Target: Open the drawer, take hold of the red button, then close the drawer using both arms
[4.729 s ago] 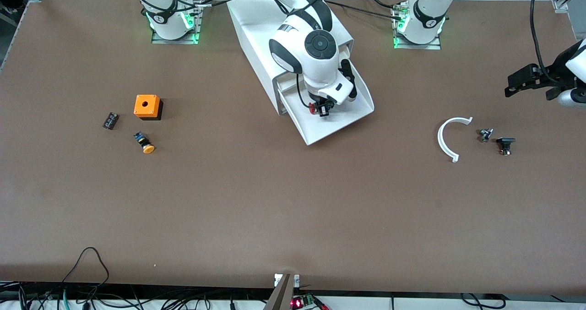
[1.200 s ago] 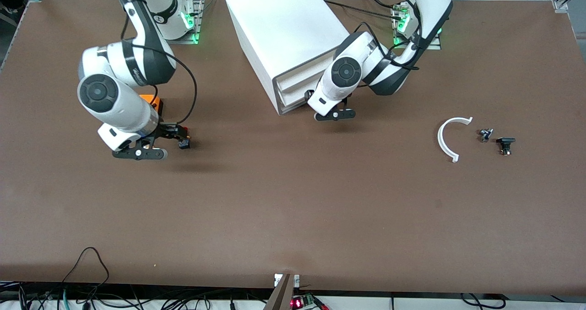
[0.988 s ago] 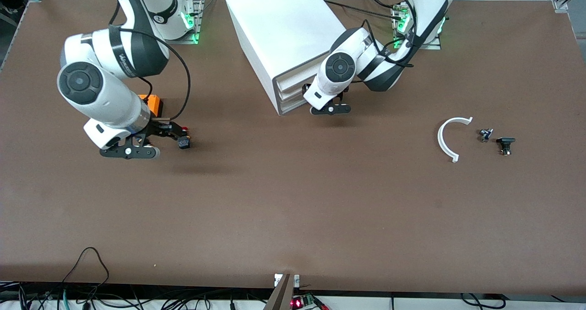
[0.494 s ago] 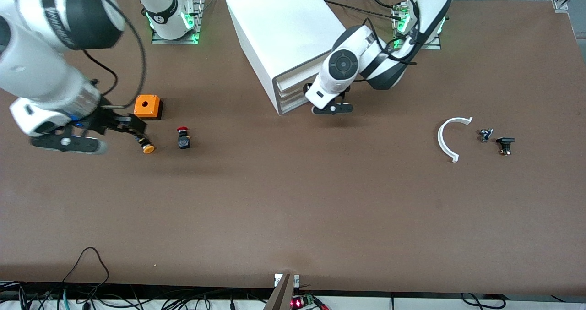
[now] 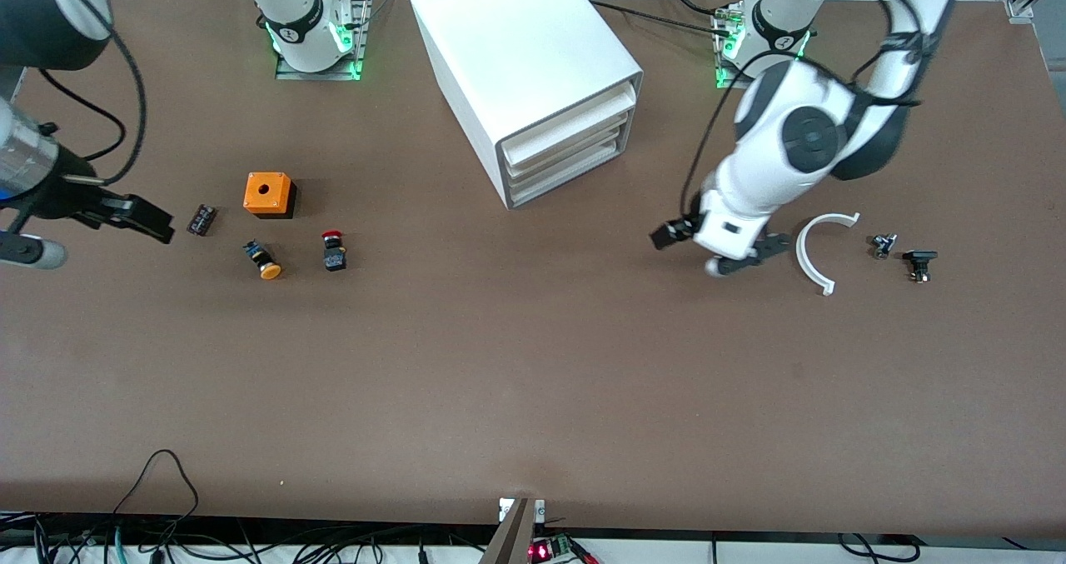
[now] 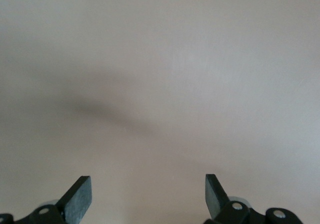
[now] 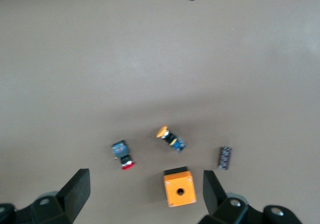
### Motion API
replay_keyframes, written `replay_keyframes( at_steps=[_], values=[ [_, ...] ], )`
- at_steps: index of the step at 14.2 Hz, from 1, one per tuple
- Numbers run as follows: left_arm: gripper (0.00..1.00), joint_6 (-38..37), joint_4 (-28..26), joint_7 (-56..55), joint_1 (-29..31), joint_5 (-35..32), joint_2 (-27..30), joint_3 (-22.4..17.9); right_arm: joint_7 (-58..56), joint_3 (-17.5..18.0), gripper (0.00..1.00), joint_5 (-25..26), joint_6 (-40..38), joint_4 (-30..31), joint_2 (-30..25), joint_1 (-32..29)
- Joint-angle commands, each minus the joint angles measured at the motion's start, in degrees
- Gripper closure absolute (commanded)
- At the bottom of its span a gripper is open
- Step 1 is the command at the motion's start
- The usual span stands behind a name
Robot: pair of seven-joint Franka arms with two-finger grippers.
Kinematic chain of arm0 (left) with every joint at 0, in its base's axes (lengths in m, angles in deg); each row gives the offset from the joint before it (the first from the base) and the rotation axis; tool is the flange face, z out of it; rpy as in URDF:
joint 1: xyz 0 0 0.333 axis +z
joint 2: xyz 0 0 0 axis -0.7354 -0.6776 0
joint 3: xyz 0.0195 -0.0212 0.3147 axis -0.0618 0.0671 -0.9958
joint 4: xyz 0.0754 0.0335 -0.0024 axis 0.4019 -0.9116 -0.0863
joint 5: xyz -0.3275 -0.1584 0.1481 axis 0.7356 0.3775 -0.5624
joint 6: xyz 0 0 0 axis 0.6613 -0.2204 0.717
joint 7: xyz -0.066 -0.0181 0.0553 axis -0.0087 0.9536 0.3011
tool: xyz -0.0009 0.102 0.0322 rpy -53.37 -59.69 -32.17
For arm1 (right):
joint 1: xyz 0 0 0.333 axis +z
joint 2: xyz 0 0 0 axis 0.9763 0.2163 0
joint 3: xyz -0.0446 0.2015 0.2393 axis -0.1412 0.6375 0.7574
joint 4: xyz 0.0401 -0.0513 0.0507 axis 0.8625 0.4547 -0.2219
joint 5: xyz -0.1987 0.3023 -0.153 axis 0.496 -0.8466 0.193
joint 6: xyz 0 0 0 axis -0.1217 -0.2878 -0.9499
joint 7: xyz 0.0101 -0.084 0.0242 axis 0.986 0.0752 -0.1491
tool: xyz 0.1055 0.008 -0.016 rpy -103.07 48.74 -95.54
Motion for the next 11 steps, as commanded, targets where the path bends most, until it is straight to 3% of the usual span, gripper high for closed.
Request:
replay_keyframes(
  at_steps=[1, 5, 11],
  values=[
    [0.00, -6.33, 1.71, 7.68, 0.86, -0.77, 5.94, -3.11, -7.90, -1.34, 0.00, 0.16, -0.88, 0.48, -1.80, -1.40],
    [0.00, -20.13, 9.70, 25.07, 1.04, -0.69, 11.21, -11.11, -6.61, -2.22, 0.00, -0.36, -5.36, 0.22, -2.77, -1.49],
    [0.00, -29.37, 15.34, 45.57, 1.04, -0.86, 15.52, -23.59, -6.76, -2.57, 0.00, -0.45, -7.48, 0.83, -4.09, -1.66]
  ],
)
